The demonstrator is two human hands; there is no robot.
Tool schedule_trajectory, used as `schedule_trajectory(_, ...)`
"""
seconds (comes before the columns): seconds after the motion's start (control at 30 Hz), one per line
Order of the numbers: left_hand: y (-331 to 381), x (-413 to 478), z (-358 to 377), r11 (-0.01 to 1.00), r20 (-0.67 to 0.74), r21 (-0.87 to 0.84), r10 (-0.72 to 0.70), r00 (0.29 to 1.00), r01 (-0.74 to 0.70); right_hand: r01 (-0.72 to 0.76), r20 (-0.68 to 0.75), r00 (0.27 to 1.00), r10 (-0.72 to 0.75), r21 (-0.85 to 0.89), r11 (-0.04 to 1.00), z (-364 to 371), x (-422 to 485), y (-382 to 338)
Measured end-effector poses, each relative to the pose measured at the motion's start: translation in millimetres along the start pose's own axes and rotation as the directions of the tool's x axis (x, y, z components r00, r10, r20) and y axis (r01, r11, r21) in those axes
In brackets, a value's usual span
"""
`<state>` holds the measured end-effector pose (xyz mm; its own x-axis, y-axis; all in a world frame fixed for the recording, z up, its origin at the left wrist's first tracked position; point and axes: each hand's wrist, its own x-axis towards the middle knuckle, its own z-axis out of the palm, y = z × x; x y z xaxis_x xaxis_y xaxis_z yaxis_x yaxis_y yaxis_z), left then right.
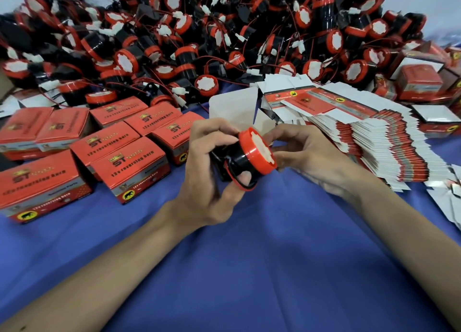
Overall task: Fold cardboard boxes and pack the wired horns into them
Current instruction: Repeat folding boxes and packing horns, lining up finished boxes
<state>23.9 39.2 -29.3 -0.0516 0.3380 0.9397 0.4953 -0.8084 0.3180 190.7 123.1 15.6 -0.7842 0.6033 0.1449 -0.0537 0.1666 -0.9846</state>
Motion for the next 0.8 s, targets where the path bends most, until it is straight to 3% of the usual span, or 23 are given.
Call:
schedule_trajectory(0.1,-1,0,-1,1.000,-0.014,0.014,-0.002,1.000,0.002,-0.030,0.019,0.999,0.026,0.253,0.967,-3,-2,0)
schedule_trajectory(0.27,2,-1,0,0.999,0.049,-0.001,0.036,0.998,-0.036,0.031,-0.024,0.999,-0.026,0.226,0.974,2,1,-1)
schedule_trajectory(0.43,0,-2,0,0.999,0.076,0.029,-0.035,0.997,0.033,0.173,-0.182,0.966,-0.183,-0.071,0.982,16,0,2)
schedule_trajectory(0.57,0,2,0,0.990,0.030,0.057,-0.135,0.990,0.133,0.136,-0.110,0.985,-0.133,0.025,0.990,17,-6,-4)
schedule_trajectory(0.67,1,2,-1,0.989,0.031,0.077,-0.129,0.991,0.127,0.206,-0.048,0.972,-0.231,-0.299,0.932,19,-10,-4)
schedule_trajectory(0.8,4,1,-3,0.976,0.045,0.165,-0.152,0.987,0.143,0.310,-0.010,0.937,-0.349,-0.435,0.845,19,-10,-6)
